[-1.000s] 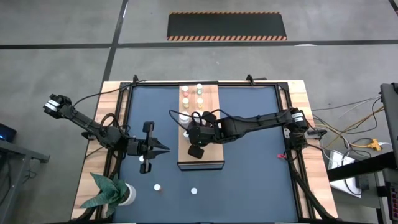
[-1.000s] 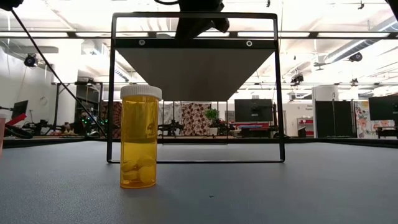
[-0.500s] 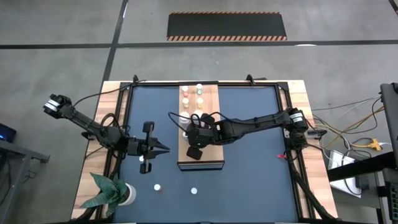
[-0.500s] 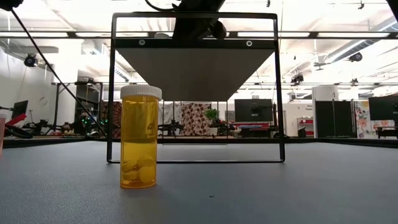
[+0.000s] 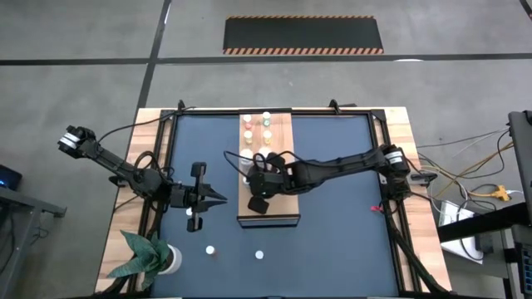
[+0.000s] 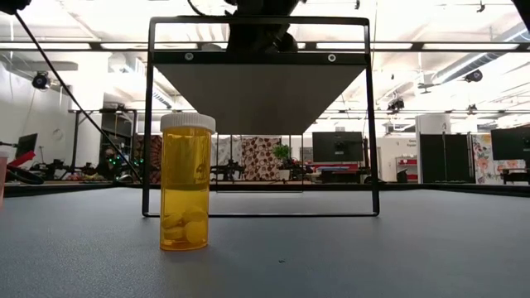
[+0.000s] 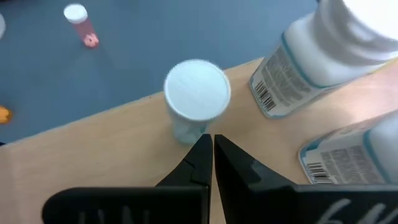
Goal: Pick and place medicine bottles onto shelf by color
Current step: Put the blue pill bottle on the shelf, then put the orange pill bottle on the shelf aligned with the blue pill bottle
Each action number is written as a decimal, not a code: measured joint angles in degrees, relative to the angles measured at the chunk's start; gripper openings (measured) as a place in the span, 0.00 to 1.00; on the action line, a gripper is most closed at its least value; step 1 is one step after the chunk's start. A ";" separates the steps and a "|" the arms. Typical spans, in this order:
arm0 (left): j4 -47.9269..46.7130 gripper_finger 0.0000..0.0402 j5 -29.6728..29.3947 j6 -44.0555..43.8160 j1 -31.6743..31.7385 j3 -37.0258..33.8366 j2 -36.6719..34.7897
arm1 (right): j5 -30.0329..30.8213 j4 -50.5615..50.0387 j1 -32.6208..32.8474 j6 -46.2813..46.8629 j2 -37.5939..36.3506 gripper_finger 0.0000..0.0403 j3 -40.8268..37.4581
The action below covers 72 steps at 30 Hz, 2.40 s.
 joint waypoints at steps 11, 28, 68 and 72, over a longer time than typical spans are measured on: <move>-0.04 0.03 0.00 0.00 0.07 0.00 0.00 | 0.00 -0.02 -0.02 -0.44 0.97 0.02 -0.04; 0.39 0.03 0.02 -0.04 0.04 0.00 0.07 | 1.24 -3.99 1.26 -3.77 -3.46 0.02 -0.03; -25.75 0.03 -8.70 -38.24 -10.20 28.75 20.99 | -1.49 72.04 25.27 -36.33 -38.12 0.02 -67.13; -53.35 0.03 -8.72 -60.70 -11.48 37.80 23.23 | -1.49 73.19 25.27 -35.61 -40.99 0.02 -70.84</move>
